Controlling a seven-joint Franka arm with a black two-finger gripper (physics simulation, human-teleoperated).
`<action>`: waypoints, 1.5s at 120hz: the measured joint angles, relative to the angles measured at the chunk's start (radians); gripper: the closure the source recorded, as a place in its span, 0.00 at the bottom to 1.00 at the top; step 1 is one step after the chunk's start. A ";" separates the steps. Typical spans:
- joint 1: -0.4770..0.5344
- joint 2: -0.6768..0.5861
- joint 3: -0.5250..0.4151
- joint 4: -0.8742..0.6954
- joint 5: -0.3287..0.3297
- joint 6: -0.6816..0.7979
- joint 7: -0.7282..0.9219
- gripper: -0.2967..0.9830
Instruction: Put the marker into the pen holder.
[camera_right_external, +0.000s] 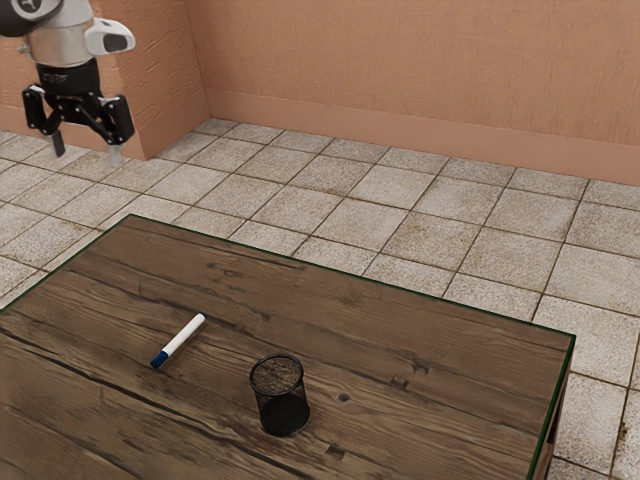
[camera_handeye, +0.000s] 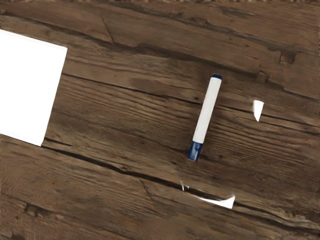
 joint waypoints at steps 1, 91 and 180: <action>0.000 -0.001 0.000 0.000 0.000 0.001 0.000 0.23; -0.002 0.346 -0.021 -0.628 -0.097 0.984 0.006 0.23; 0.089 0.463 -0.022 -0.550 -0.158 1.178 0.243 0.37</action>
